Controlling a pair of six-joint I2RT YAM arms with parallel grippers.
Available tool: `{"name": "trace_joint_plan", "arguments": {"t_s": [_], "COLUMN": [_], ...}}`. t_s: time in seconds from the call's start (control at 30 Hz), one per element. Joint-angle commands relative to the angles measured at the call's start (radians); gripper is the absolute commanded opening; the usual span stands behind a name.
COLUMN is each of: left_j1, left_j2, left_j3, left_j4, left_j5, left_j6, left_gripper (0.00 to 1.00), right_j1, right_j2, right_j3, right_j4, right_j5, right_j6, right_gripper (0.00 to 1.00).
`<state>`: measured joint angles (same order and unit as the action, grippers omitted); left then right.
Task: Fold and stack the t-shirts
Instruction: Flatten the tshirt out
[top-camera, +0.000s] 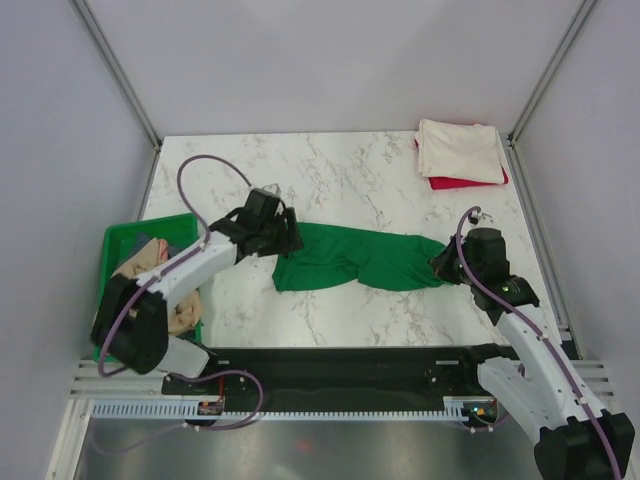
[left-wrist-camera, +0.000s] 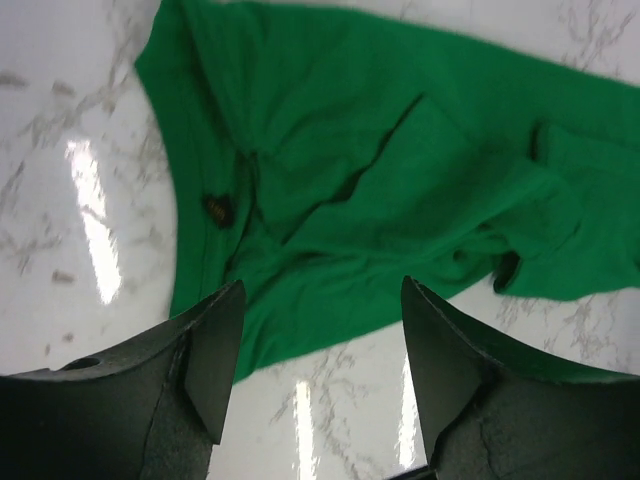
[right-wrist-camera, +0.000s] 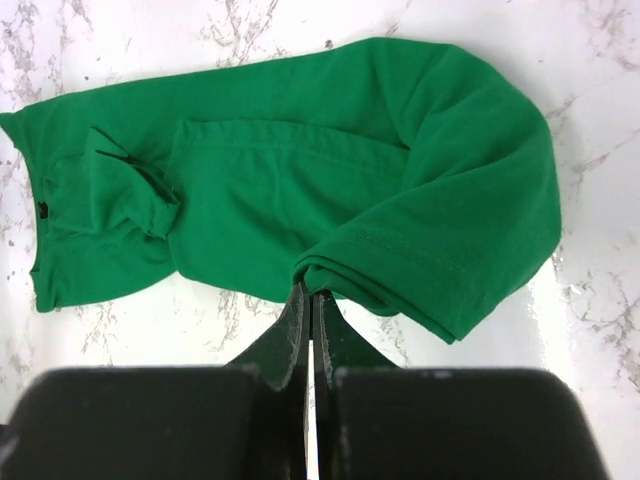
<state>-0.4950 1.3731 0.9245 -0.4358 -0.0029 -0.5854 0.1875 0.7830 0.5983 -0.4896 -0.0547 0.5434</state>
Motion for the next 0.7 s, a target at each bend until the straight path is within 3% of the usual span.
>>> {"name": "trace_joint_plan", "arguments": {"t_s": [0.0,0.2,0.27,0.67], "left_j1": [-0.004,-0.040,-0.057,-0.142], "left_j2": [0.170,0.417,0.475,0.621], "left_j3": [0.146,0.332,0.393,0.514], "left_j4": [0.144,0.164,0.152,0.086], "left_j5": [-0.025,-0.011,-0.014,-0.118], "left_j6": [0.042,0.085,0.090,0.101], "left_gripper": [0.71,0.66,0.58,0.53], "right_j1": [0.000,0.000,0.000,0.000], "right_j2": [0.004,0.001,0.001,0.012], "right_j3": [-0.005,-0.015,-0.018,-0.020], "right_j4": [0.069,0.072,0.072,0.083], "right_j5": [-0.062,-0.076,-0.077,-0.100], "right_j6": [-0.002,-0.013,-0.022,-0.036], "right_gripper": [0.00,0.00,0.00,0.00]}}
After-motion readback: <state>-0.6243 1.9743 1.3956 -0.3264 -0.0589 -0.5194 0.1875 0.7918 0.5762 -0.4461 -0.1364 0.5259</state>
